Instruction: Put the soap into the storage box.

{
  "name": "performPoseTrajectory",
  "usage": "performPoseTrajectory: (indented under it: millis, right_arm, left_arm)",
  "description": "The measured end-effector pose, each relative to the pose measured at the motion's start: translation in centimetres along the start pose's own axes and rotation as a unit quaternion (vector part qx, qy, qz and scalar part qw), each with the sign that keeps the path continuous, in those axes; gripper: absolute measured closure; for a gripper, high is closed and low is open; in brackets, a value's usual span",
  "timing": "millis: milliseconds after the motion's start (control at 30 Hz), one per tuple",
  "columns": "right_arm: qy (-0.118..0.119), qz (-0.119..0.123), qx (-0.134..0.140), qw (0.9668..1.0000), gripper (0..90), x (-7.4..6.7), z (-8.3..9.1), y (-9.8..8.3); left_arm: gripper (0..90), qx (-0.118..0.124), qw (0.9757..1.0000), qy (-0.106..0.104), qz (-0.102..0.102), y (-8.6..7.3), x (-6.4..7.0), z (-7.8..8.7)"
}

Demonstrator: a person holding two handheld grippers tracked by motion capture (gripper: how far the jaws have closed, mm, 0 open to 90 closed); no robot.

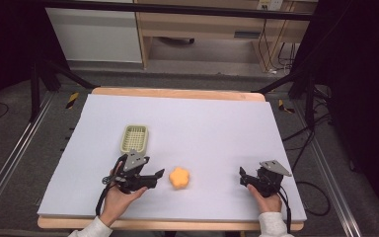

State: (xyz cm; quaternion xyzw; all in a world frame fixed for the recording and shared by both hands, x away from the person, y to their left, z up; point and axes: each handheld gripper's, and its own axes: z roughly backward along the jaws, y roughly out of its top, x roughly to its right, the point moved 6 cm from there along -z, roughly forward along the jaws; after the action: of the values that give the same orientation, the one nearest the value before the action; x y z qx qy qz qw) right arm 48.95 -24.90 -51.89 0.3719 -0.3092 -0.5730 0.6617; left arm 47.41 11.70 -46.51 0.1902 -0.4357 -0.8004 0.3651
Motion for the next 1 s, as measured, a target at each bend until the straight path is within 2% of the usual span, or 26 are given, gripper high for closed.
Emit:
performPoseTrajectory:
  millis: [300,600,700,1000]
  right_arm:
    - [-0.002,0.003,0.001,1.0,6.1,0.1,0.0,0.0]
    - [0.0,-0.001,-0.001,1.0,6.1,0.0,0.0,0.0]
    - [0.0,-0.001,-0.001,1.0,6.1,0.0,0.0,0.0]
    - [0.003,-0.001,-0.002,1.0,6.1,0.0,0.0,0.0]
  left_arm:
    - [29.1,-0.007,0.9996,-0.016,-0.023,1.1,1.3,-1.0]
    - [27.0,-0.027,0.9981,-0.035,-0.044,1.6,2.9,-2.2]
    - [26.4,-0.033,0.9972,-0.039,-0.053,1.5,3.2,-2.4]
    - [25.1,-0.053,0.9949,-0.057,-0.064,1.0,3.5,-3.0]
